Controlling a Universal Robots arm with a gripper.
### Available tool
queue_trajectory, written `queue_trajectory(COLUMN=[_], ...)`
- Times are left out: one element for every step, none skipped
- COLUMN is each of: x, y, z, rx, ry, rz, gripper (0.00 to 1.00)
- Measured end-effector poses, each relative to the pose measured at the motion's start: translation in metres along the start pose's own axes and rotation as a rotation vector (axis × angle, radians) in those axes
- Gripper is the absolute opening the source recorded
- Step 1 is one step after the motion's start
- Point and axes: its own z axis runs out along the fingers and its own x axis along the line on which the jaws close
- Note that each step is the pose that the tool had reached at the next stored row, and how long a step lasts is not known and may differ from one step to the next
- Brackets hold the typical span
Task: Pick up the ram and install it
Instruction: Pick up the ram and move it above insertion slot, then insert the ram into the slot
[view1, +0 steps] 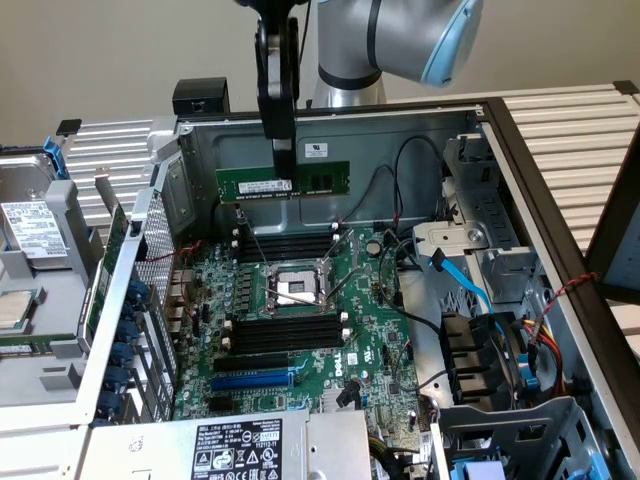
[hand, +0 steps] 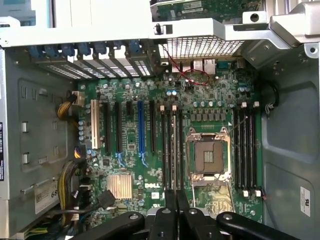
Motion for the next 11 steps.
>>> queue_trajectory(x=[0.0000,0.0000,0.0000,0.0000,0.0000,0.0000,0.0000,0.0000,0.0000,0.0000,0.0000], y=[0.0000,0.0001,0.0001,0.0001,0.0001,0.0001,0.0001,0.0001,0.0001,0.0001,0.0001], z=[0.0000,0.0001,0.0001,0.0001,0.0001,0.0001,0.0001,0.0001,0.0001,0.0001,0.0001], rx=[0.0000,0.0001,0.0000,0.0000,0.0001,0.0001,0.0001,0.0001,0.0000,0.0001,0.0001], ry=[0.0001,-0.0001,-0.0001,-0.0001,-0.0001,-0.0001,0.0000,-0.0001,-0.0001,-0.0001,-0.0001], rz=[0.000,0.000,0.000,0.000,0.000,0.000,0.000,0.000,0.000,0.000,0.000], gripper=[0.12,0.12,0.12,0.12,0.12,0.12,0.12,0.12,0.12,0.12,0.12])
